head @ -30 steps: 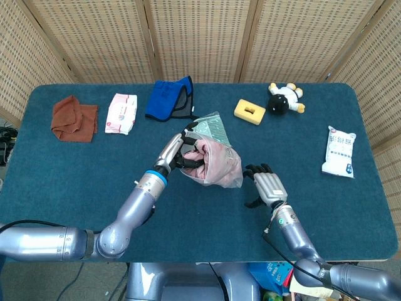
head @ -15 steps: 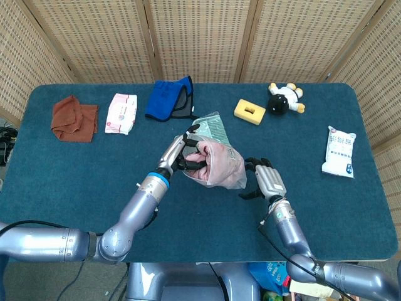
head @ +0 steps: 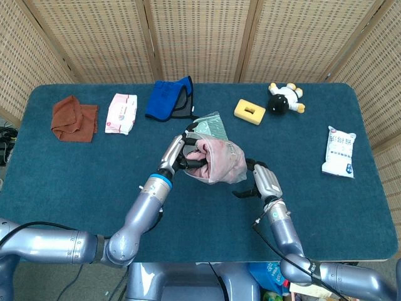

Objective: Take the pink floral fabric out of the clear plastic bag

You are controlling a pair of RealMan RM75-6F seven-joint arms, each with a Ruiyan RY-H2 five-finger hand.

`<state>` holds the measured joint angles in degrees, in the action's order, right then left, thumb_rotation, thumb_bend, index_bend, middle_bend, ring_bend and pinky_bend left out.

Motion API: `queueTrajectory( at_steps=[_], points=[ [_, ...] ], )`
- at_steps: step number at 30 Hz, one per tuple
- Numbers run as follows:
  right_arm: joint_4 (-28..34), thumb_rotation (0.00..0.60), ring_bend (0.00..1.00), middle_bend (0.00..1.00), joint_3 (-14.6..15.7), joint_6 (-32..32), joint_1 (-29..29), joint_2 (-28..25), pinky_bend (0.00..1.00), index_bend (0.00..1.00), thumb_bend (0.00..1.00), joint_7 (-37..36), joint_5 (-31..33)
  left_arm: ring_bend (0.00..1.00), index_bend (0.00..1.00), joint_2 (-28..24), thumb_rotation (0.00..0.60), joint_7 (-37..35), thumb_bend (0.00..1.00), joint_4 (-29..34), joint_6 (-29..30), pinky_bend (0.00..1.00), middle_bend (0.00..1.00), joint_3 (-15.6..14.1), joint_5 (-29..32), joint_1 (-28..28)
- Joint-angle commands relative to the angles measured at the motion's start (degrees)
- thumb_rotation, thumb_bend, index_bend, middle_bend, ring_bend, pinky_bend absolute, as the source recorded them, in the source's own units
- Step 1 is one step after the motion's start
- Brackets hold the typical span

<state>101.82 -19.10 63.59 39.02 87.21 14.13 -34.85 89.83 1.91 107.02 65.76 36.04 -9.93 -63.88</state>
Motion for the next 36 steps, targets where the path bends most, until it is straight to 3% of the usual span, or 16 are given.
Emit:
queueTrajectory(
  at_steps=[1,17,24,26,30,32,36],
  points=[
    [-0.2,0.6,0.21,0.22,-0.5,1.0,0.5,1.0,0.08,0.49,0.3,0.6,1.0,0.0,0.79,0.2,0.6,0.1,0.62,0.1,0.1,0.0,0.0,0.3,0.2,0.1],
    [-3.7,0.6,0.21,0.22,-2.6,3.7,2.1,4.7,0.08,0.49,0.31,2.2,3.6,0.0,0.79,0.1,0.6,-0.4,0.62,0.7,-1.3,0.0,0.0,2.2,2.3,1.1],
    [-5.2,0.6,0.23,0.25,-3.5,4.1,2.2,5.9,0.09,0.62,0.33,1.7,4.5,0.0,0.79,-0.3,0.6,-0.9,0.64,1.2,-2.4,0.0,0.0,2.9,3.8,1.4],
    [-5.5,0.6,0.24,0.27,-3.5,4.2,2.1,6.2,0.1,0.68,0.38,1.5,4.2,0.0,0.79,-0.3,0.6,-0.9,0.64,1.3,-2.5,0.0,0.0,2.9,4.0,1.5],
    [-5.8,0.6,0.26,0.3,-3.5,4.1,1.8,6.4,0.11,0.81,0.6,0.9,3.0,0.0,0.79,-0.4,0.6,-0.9,0.64,1.1,-2.7,0.0,0.0,2.8,4.1,1.6],
    [-5.9,0.6,0.27,0.32,-3.4,4.1,1.6,6.5,0.12,0.84,0.71,0.3,1.8,0.0,0.79,-0.3,0.6,-1.2,0.64,1.0,-3.0,0.0,0.0,2.8,4.1,1.7],
    [-6.1,0.6,0.28,0.33,-2.9,4.0,1.2,6.5,0.12,0.87,0.83,-0.2,-0.2,0.0,0.79,-0.2,0.6,-1.6,0.64,0.7,-3.5,0.0,0.0,2.6,3.8,2.0]
  ],
)
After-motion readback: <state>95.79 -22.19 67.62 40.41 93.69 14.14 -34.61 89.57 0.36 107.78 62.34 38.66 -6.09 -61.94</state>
